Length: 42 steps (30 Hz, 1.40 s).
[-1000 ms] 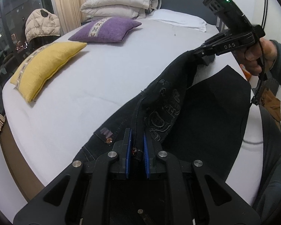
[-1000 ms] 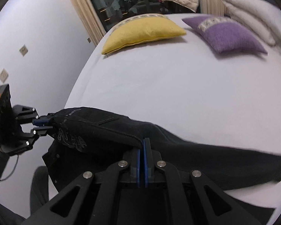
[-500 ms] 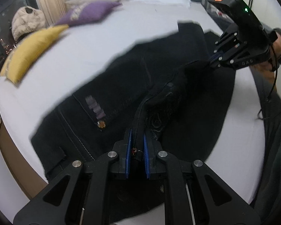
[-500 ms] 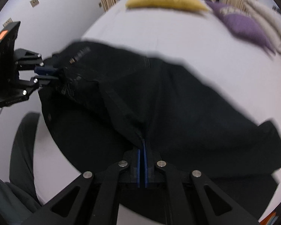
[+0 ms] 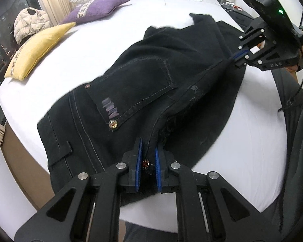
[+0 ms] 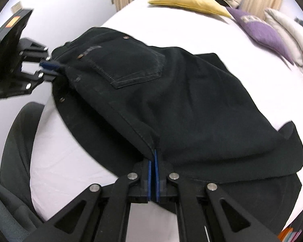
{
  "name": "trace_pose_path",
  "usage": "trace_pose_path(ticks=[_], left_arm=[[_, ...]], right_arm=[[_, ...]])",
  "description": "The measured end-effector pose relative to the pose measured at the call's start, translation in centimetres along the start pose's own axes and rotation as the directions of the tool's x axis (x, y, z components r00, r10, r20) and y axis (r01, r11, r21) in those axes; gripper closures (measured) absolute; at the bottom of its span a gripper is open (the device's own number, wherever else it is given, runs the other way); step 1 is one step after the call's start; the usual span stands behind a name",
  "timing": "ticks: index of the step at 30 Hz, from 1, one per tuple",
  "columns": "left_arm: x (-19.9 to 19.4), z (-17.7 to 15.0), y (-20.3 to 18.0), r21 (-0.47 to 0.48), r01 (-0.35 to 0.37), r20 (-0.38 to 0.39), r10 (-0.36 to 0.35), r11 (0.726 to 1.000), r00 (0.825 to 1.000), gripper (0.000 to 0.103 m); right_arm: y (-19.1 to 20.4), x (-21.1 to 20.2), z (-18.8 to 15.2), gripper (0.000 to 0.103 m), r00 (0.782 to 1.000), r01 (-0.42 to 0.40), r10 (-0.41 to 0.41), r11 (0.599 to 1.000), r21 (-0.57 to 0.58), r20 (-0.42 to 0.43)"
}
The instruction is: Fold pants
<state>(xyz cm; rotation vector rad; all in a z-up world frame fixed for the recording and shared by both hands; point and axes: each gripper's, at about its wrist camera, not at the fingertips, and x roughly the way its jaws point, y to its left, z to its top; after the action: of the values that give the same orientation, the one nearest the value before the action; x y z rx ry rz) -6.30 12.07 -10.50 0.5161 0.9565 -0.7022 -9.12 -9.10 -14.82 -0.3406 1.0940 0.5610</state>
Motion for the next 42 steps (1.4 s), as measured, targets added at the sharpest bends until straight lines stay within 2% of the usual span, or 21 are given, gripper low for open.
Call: trace_pose_path(ticks=[4,8,14,20,24,27,31,37,39,42], left_arm=[[1.0,-2.0,-0.9,-0.012,0.007,-0.019,-0.008,1.000,1.000,0.093],[0.8,-2.6,-1.6,-0.015,-0.008,-0.006,0.008,1.000,1.000,0.093],[0.8,-0.6,-1.7,0.005,-0.021,0.016,0.021,1.000,1.000,0.093],[2.2,-0.5,-2.4,0.005,-0.013,0.012,0.013,1.000,1.000,0.093],[2.9,-0.6,-2.3,-0.014,0.001,0.010,0.000,1.000,1.000,0.093],[3.4,-0.7,-2.5,0.011,-0.021,0.006,0.021,1.000,1.000,0.089],[4.1,-0.7,-2.2,-0.019,-0.029,0.007,0.029,0.999,1.000,0.089],[2.4,-0.2,-2.5,-0.048,-0.022,-0.021,0.021,0.999,1.000,0.086],[1.2,0.1,-2.6,-0.061,-0.011,-0.021,0.010,0.998,1.000,0.080],[-1.2,0.7,-2.3,-0.108,0.039,0.007,-0.038,0.993,0.999,0.078]], right_arm=[[-0.2,2.8,-1.3,0.099,0.999,0.004,-0.003,1.000,0.013,-0.038],[-1.2,2.4,-1.0,0.099,1.000,0.016,-0.016,0.999,0.029,-0.009],[-1.4,0.6,-1.2,0.099,0.996,0.080,-0.079,0.997,-0.025,0.030],[-0.8,0.3,-1.5,0.099,0.991,0.133,-0.132,0.989,-0.061,0.015],[-0.2,1.8,-2.4,0.100,0.984,0.175,-0.177,0.981,-0.087,-0.016],[0.0,3.1,-2.7,0.099,0.979,0.195,-0.200,0.974,-0.113,-0.028],[0.2,5.1,-2.8,0.099,0.972,0.227,-0.233,0.965,-0.134,-0.031],[-1.3,4.6,-3.3,0.099,0.982,0.187,-0.187,0.980,-0.063,0.003],[-1.4,4.8,-3.3,0.095,0.982,0.190,-0.190,0.979,-0.073,0.009],[-1.6,4.8,-3.2,0.095,0.983,0.185,-0.184,0.981,-0.065,0.019]])
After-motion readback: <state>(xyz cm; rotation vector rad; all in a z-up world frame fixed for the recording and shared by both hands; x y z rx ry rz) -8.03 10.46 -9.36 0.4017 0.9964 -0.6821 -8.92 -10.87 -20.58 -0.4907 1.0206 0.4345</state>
